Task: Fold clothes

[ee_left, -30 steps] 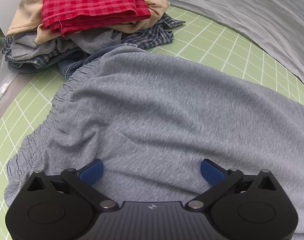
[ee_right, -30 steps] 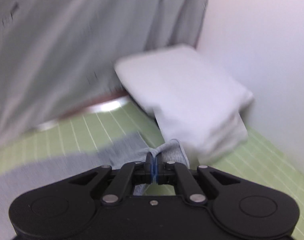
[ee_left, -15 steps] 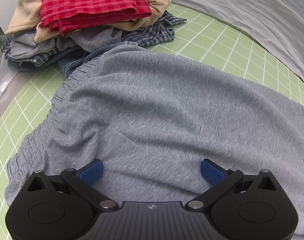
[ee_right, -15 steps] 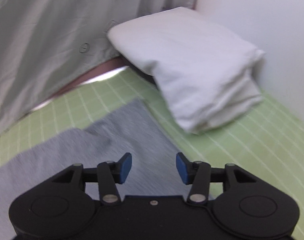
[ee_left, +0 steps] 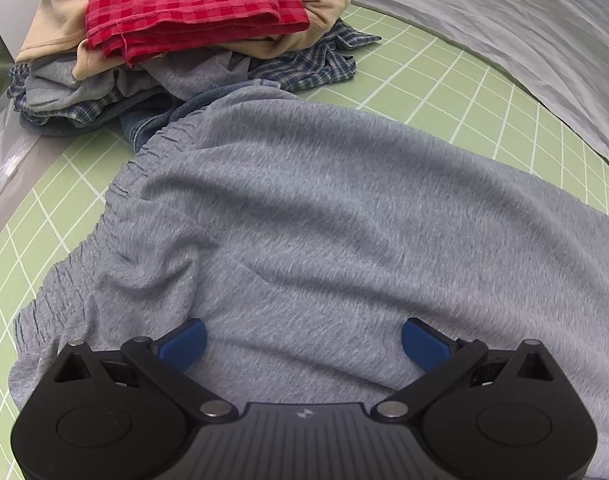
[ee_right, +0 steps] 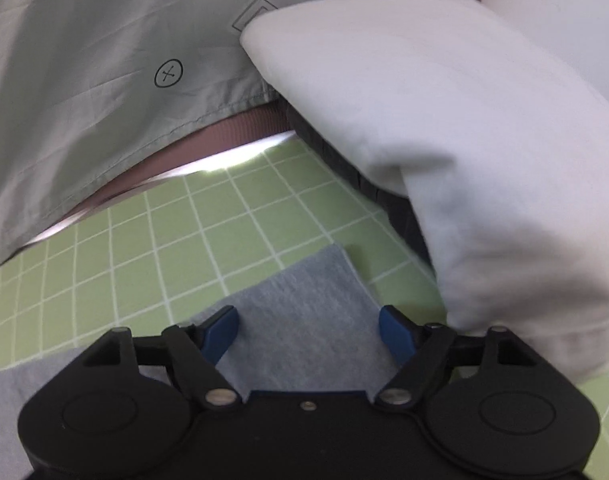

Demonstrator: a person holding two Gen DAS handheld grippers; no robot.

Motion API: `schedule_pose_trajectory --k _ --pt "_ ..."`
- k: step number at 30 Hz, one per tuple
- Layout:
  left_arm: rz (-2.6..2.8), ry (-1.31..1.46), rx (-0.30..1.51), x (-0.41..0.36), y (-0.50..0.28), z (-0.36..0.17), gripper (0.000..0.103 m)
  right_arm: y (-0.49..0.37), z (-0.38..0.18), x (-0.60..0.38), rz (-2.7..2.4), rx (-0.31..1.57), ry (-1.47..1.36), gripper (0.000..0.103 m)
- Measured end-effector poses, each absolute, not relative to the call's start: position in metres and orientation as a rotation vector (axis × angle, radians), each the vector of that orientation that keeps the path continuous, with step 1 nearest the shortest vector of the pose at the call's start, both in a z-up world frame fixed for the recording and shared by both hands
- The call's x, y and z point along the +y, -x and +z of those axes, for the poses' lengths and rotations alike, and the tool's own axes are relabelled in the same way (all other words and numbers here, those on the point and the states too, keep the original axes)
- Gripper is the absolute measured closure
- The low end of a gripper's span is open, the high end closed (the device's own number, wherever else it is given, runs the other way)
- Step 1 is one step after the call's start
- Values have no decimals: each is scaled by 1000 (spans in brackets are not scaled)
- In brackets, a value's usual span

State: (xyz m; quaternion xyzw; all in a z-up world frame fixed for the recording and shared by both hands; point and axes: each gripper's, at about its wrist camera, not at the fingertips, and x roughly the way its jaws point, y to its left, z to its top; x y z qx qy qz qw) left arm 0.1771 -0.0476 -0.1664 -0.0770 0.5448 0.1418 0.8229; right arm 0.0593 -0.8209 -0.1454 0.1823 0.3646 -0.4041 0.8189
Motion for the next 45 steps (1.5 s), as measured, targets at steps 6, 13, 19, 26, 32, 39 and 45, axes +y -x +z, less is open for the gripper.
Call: schedule_pose_trajectory --k 6,13,19,26,32,39,45 --pt "312 170 1153 -47 -180 -165 0 -67 -140 -822 -795 774 -311 99" --pt "308 170 1165 -47 -183 -163 0 -102 -141 -840 -861 825 -141 100" --pt "326 180 1172 -49 -186 -162 0 -124 -134 -858 -868 854 -180 75" --pt "268 63 1095 -62 -177 -134 0 -63 -89 -773 -772 790 48 27" --pt "198 138 1042 -63 -140 -106 0 68 -72 -721 -822 795 -76 18" --pt "157 155 1032 -75 -81 -95 0 178 -94 -693 -846 812 -351 25" --pt "168 175 1022 -90 -31 -96 0 209 -113 -683 -825 868 -373 25"
